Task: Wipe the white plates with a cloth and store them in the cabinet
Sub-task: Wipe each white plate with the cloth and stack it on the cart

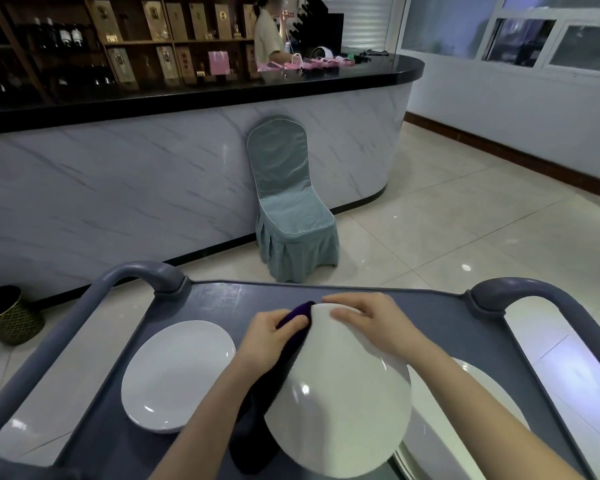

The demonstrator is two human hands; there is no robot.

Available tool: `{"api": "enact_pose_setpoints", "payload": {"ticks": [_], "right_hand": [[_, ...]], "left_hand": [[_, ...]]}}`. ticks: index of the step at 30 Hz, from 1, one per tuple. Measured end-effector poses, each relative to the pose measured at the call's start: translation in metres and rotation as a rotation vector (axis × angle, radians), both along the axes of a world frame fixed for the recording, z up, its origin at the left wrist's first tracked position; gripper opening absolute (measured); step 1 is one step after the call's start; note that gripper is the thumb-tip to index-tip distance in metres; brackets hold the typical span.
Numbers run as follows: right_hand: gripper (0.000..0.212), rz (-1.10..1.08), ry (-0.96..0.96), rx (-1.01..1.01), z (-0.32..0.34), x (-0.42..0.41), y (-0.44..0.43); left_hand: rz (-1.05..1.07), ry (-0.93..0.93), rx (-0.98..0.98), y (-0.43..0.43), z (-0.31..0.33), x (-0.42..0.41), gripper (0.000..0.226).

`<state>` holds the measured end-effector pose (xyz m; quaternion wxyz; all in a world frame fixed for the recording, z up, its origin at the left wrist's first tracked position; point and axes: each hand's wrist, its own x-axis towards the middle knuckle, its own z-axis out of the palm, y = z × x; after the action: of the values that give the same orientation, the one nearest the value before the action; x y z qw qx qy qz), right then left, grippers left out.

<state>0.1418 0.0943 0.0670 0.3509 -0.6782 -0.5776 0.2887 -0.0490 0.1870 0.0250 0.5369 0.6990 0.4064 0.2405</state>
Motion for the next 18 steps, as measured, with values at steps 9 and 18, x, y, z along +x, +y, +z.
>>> {"api": "enact_pose_setpoints", "payload": {"ticks": [9, 18], "right_hand": [[0.025, -0.905, 0.446, 0.271, -0.044, -0.051, -0.019], [0.008, -0.363, 0.281, 0.066, -0.01, 0.002, -0.015]], "left_hand": [[0.84, -0.191, -0.386, -0.048, -0.044, 0.013, 0.031], [0.373, -0.123, -0.011, -0.001, -0.015, -0.006, 0.033]]}}
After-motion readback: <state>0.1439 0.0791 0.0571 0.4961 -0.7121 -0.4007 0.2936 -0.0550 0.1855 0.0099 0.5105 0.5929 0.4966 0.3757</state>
